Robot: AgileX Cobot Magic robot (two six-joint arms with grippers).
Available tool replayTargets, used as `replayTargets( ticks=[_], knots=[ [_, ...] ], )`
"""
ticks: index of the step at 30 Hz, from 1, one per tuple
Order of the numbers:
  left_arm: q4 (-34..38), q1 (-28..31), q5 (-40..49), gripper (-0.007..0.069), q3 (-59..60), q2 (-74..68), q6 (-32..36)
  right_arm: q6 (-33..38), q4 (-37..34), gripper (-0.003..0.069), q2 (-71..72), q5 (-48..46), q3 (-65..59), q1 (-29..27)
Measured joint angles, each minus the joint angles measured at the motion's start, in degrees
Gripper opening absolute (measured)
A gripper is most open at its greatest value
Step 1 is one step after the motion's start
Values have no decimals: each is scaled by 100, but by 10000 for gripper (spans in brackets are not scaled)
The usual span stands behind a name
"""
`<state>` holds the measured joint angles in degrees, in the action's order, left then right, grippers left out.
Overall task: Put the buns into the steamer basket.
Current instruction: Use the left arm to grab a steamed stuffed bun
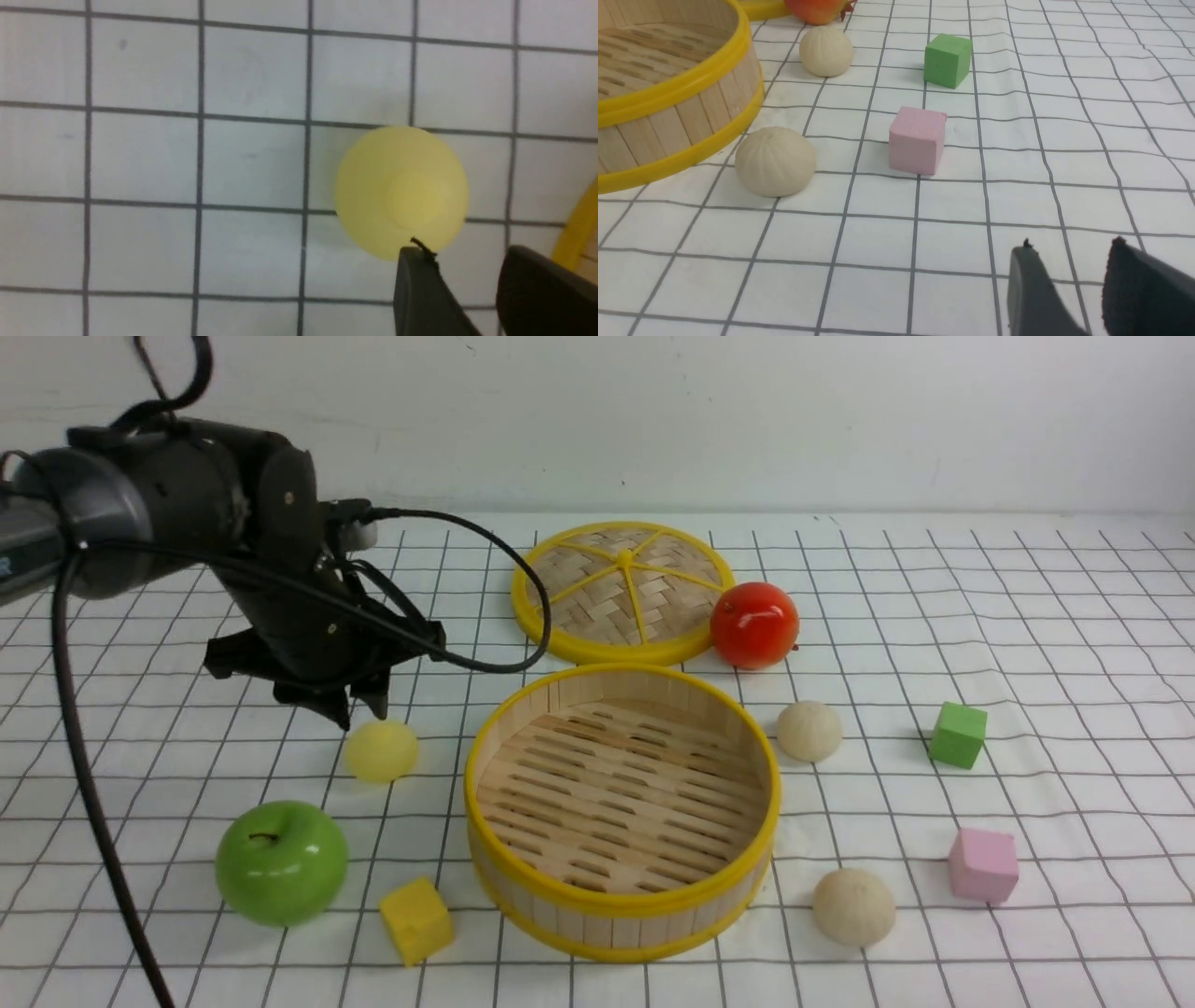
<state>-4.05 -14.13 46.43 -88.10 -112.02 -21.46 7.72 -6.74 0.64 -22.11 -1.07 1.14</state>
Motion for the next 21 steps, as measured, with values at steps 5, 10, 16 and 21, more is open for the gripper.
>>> replayTargets(
  ticks=[5, 10, 16, 21],
  knots=[
    [-34, 0, -386, 238, -45, -366, -72, 0, 0, 239, 0, 0, 0, 0],
    [-81, 0, -548, 238, -50, -603, -74, 0, 0, 239, 0, 0, 0, 0],
    [-224, 0, -607, 197, -80, -704, -74, 0, 0, 239, 0, 0, 0, 0],
    [-228, 0, -554, 57, -100, -755, -31, 0, 0, 239, 0, 0, 0, 0]
  ],
)
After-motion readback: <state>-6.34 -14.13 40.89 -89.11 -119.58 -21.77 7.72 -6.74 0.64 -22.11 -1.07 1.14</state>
